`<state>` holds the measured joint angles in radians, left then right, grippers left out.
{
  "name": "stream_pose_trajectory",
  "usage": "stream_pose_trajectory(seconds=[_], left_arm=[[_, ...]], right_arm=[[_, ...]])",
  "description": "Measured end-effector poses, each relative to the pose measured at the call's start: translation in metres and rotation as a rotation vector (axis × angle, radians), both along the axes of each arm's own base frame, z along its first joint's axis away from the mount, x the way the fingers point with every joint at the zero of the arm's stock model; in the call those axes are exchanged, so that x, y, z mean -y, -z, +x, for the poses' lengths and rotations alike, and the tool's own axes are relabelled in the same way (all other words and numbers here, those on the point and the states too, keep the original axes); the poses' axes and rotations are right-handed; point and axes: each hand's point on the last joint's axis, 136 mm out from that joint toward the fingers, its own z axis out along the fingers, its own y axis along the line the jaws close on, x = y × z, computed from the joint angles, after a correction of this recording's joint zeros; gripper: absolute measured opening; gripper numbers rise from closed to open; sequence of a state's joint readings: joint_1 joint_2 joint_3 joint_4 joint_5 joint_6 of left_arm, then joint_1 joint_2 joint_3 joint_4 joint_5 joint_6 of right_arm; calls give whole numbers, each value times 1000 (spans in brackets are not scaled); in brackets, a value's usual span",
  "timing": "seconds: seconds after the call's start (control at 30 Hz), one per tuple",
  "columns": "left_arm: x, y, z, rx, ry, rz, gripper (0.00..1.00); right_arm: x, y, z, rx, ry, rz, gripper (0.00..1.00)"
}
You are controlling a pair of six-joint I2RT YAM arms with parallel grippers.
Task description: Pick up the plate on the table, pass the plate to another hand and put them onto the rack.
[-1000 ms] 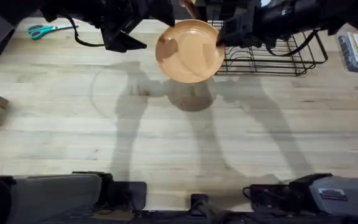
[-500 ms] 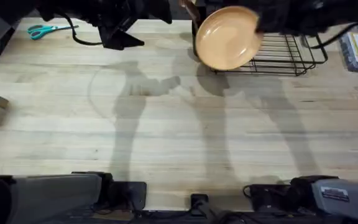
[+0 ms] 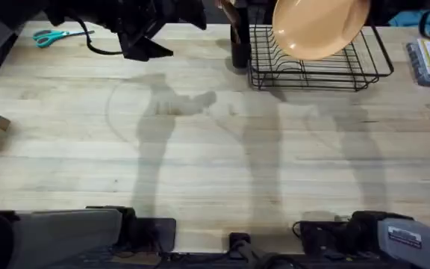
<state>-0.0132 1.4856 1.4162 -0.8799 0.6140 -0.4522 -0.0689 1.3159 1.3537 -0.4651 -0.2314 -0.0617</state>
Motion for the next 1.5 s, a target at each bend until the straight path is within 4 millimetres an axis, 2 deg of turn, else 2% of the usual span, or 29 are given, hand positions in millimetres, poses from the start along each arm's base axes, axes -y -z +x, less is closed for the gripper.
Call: stream_pose_trajectory(seconds=[0.03, 0.07, 0.2, 0.3, 0.4, 0.57, 0.8, 1.13, 1.17, 1.23, 1.27, 1.33, 1.37, 1.4, 1.5], left_arm=[[0, 0, 0, -1, 0, 0, 994], [0, 1, -2, -10, 0, 0, 994], [0, 2, -3, -16, 0, 0, 995], [0, 2, -3, -15, 0, 0, 994], [0, 2, -3, -16, 0, 0, 994], [0, 2, -3, -18, 0, 0, 995], [0, 2, -3, -18, 0, 0, 993], [0, 6, -9, -52, 0, 1, 994], [0, 6, -9, -52, 0, 0, 994], [0, 6, -9, -53, 0, 1, 994], [0, 6, -9, -52, 0, 1, 993], [0, 6, -9, -52, 0, 0, 994], [0, 6, -9, -52, 0, 1, 994], [0, 6, -9, -53, 0, 1, 994], [0, 6, -9, -53, 0, 1, 994]], right_arm=[[1, -5, 3, 27, -8, -20, 31], [2, -20, 12, 119, -47, -109, 31], [3, -35, 23, 231, -111, -267, 31], [3, -41, 31, 290, -155, -385, 31], [4, -38, 38, 319, -204, -503, 31], [4, -13, 52, 305, -304, -678, 31], [4, 24, 69, 265, -419, -818, 31], [-12, 57, 77, 262, -559, -806, 31], [-13, 68, 80, 245, -580, -795, 31], [-14, 77, 82, 232, -593, -787, 31], [-15, 90, 83, 202, -611, -774, 31], [-18, 104, 80, 163, -638, -755, 32], [-24, 124, 75, 113, -698, -758, 32], [-25, 131, 73, 95, -717, -759, 32], [-26, 134, 75, 100, -742, -786, 31]])
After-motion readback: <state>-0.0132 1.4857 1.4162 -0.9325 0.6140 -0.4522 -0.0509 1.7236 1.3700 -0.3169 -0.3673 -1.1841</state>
